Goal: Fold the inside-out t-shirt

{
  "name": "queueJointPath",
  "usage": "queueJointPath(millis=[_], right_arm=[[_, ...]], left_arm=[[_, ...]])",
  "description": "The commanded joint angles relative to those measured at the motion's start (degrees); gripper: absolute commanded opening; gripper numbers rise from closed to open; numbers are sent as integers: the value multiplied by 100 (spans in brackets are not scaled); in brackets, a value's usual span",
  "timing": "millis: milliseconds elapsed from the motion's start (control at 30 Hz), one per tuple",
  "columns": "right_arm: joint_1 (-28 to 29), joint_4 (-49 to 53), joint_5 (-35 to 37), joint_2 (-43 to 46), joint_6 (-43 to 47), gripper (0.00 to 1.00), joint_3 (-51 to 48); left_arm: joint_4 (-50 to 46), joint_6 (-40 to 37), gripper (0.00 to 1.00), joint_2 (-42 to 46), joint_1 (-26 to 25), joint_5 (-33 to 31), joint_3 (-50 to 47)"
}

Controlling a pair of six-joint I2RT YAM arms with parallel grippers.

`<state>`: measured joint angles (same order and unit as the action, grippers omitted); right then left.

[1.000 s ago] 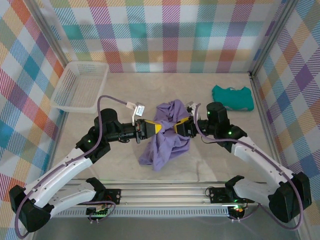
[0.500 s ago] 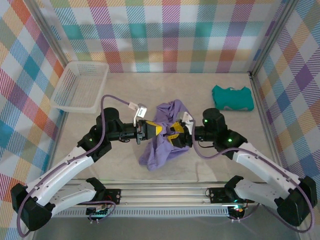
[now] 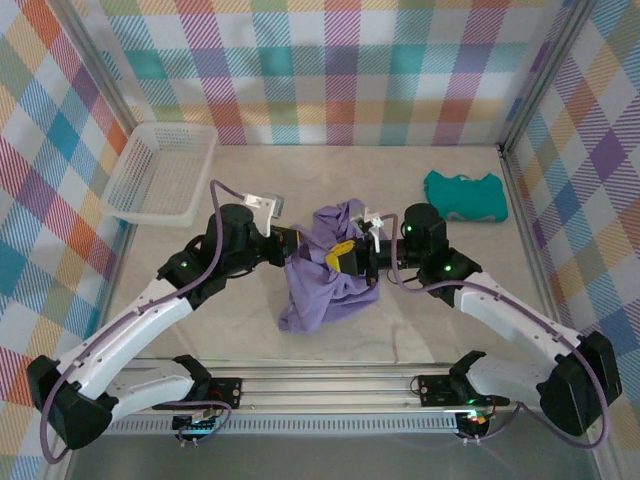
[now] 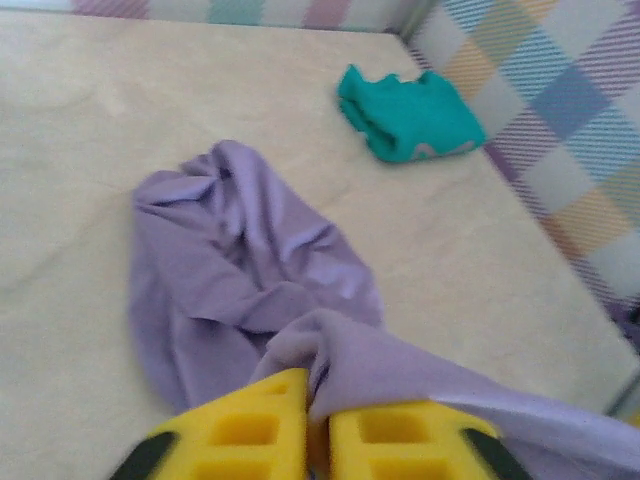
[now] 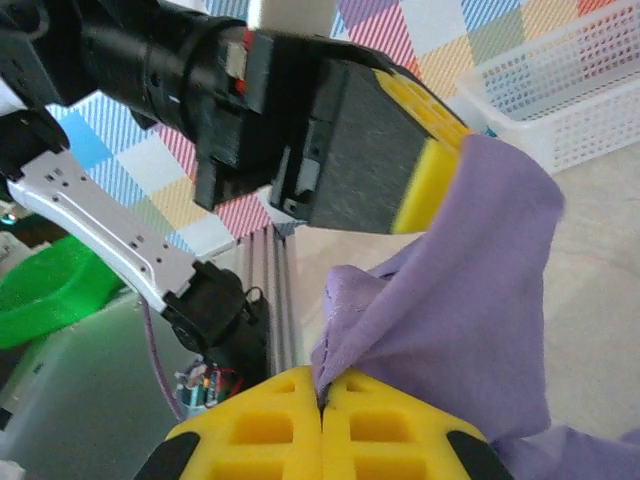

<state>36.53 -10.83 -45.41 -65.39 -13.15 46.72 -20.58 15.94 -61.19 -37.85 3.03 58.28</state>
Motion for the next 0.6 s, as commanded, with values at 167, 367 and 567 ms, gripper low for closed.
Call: queueJointPath(millis=[167, 367, 567], right_arm=[[-110, -1342, -207, -468, -1292, 0, -119], [-208, -1382, -445, -572, -1221, 0, -126], [-243, -1044, -417, -424, -994, 0, -149]], left_arm=[[-451, 278, 51, 794, 58, -185, -266], [174, 419, 55, 1070, 58, 1680, -581], [813, 694, 52, 496, 91, 2375, -464]])
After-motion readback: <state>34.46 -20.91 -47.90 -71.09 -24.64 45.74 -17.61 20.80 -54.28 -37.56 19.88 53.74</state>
